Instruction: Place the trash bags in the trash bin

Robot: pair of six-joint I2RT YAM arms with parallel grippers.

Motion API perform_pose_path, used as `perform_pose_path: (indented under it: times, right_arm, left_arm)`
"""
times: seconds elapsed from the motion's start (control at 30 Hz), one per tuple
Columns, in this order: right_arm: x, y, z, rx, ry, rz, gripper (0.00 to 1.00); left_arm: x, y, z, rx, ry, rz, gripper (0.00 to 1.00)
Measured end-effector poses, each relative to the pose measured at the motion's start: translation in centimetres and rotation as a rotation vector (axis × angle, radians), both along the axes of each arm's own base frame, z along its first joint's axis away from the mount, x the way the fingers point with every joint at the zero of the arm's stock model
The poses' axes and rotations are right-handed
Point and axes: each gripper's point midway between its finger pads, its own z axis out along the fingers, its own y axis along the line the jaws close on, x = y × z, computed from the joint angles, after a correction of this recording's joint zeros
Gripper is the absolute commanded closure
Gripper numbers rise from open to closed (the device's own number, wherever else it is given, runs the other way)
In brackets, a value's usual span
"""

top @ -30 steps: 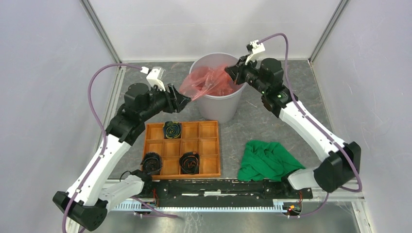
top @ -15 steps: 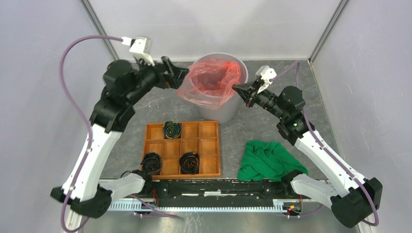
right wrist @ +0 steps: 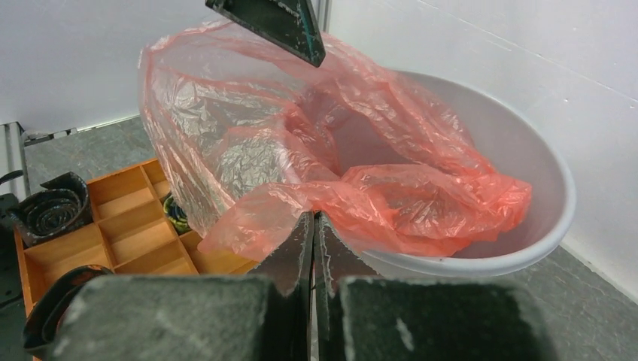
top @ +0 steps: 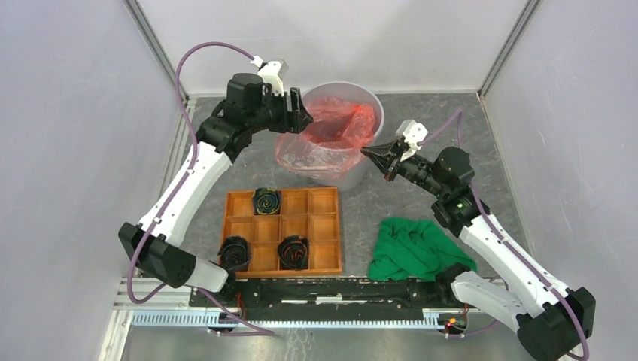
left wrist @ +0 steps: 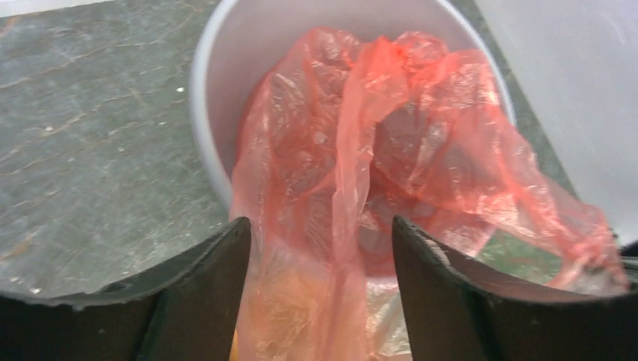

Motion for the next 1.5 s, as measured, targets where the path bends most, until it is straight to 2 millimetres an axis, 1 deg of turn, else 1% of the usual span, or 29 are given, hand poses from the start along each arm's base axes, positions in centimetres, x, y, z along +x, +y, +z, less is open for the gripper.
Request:
perform_pose_path:
  times: [0.03,0.2,0.23,0.3,0.33,0.4,0.47,0.53,0.57,0.63,0.67,0.73,0.8,0.83,0.9,0.93,0.97,1.0,1.03,1.1,1.13,1.2,1.23,1.3,1.43,1.47,1.5]
  right_arm:
    - [-0.1,0.0,-0.1,-0.001,0.0,0.003,0.99]
    - [-0.5,0.1,-0.7,-0.008,0.01,0.024,0.99]
    - [-0.6,0.2,-0.8,-0.01,0.012,0.027,0.99]
    - [-0.7,0.1,-0.8,-0.01,0.013,0.029,0.99]
    - [-0.8,0.1,-0.8,-0.01,0.013,0.03,0.99]
    - [-1.1,0.0,-0.9,-0.007,0.018,0.032,0.99]
    - [-1.5,-0.2,-1.0,-0.006,0.027,0.034,0.99]
    - [-1.9,-0.4,-1.4,-0.009,0.046,0.033,0.99]
    - [-2.1,-0.5,-1.8,-0.012,0.061,0.033,0.99]
    - [-2.5,-0.7,-2.7,-0.02,0.093,0.027,0.99]
    - [-2.7,-0.9,-3.4,-0.027,0.118,0.019,0.99]
    - [-2.9,-1.4,-4.8,-0.037,0.176,-0.005,0.98]
    - [-2.8,-1.9,-6.3,-0.042,0.251,-0.045,0.89]
    - [-2.7,-2.2,-7.1,-0.044,0.294,-0.068,0.87]
    - [-2.4,-2.7,-8.9,-0.058,0.377,-0.118,0.83]
    - [-2.2,-3.0,-9.7,-0.07,0.408,-0.147,0.8]
    - [-2.0,-3.5,-10.9,-0.094,0.457,-0.184,0.74]
    - [-1.6,-4.4,-12.5,-0.135,0.511,-0.251,0.68]
    - [-1.4,-4.9,-13.0,-0.149,0.53,-0.282,0.62]
    - [-1.0,-6.4,-13.9,-0.2,0.565,-0.373,0.51]
    - [-0.8,-7.1,-13.8,-0.217,0.567,-0.416,0.43]
    - [-0.2,-8.0,-12.4,-0.222,0.539,-0.471,0.26]
    - [0.1,-8.2,-11.1,-0.213,0.512,-0.482,0.18]
    - [0.6,-8.1,-7.8,-0.179,0.434,-0.478,0.03]
    - [1.4,-7.2,-2.4,-0.105,0.318,-0.441,0.02]
    - [1.8,-6.8,-0.9,-0.082,0.299,-0.43,0.02]
    - [2.1,-6.5,-0.2,-0.066,0.291,-0.425,0.02]
  left_arm:
    - [-0.1,-0.2,0.1,-0.008,0.0,-0.013,0.33]
    - [-0.6,-1.3,0.8,-0.045,-0.011,-0.076,0.6]
    - [-0.6,-1.5,0.9,-0.051,-0.013,-0.087,0.68]
    - [-0.5,-1.9,0.9,-0.059,-0.012,-0.103,0.91]
    - [-0.3,-2.1,0.9,-0.062,-0.01,-0.109,0.97]
    - [0.3,-2.4,0.9,-0.06,-0.009,-0.112,0.98]
    - [0.8,-2.3,0.7,-0.052,-0.012,-0.096,0.98]
    - [0.9,-2.1,0.8,-0.052,-0.043,-0.085,0.98]
    - [0.6,-1.6,0.7,-0.055,-0.074,-0.071,0.98]
    - [-0.9,-0.5,0.4,-0.068,-0.128,-0.052,0.98]
    - [-2.1,0.3,0.3,-0.079,-0.161,-0.041,0.98]
    - [-4.0,1.6,1.0,-0.106,-0.235,-0.024,0.98]
    - [-5.4,2.4,2.2,-0.146,-0.325,-0.017,0.98]
    - [-6.1,2.7,2.6,-0.161,-0.36,-0.015,0.98]
    - [-6.6,3.1,3.0,-0.181,-0.406,-0.008,0.98]
    - [-6.7,3.3,3.0,-0.186,-0.419,-0.002,0.98]
    - [-6.7,3.4,2.8,-0.189,-0.427,0.005,0.98]
    - [-6.6,3.5,2.3,-0.187,-0.426,0.011,0.98]
    - [-6.5,3.6,1.9,-0.185,-0.424,0.017,0.98]
    - [-6.5,3.8,0.6,-0.177,-0.415,0.031,0.98]
    - [-6.6,3.9,0.0,-0.175,-0.411,0.032,0.98]
    - [-7.0,4.1,-0.6,-0.177,-0.415,0.033,0.98]
    - [-7.3,4.2,-0.8,-0.181,-0.423,0.034,0.98]
    - [-7.8,4.5,-0.5,-0.195,-0.449,0.036,0.98]
    - [-8.4,4.8,1.3,-0.24,-0.523,0.037,0.98]
    - [-8.6,4.8,1.8,-0.254,-0.537,0.038,0.98]
    - [-8.7,4.8,2.2,-0.266,-0.552,0.038,0.98]
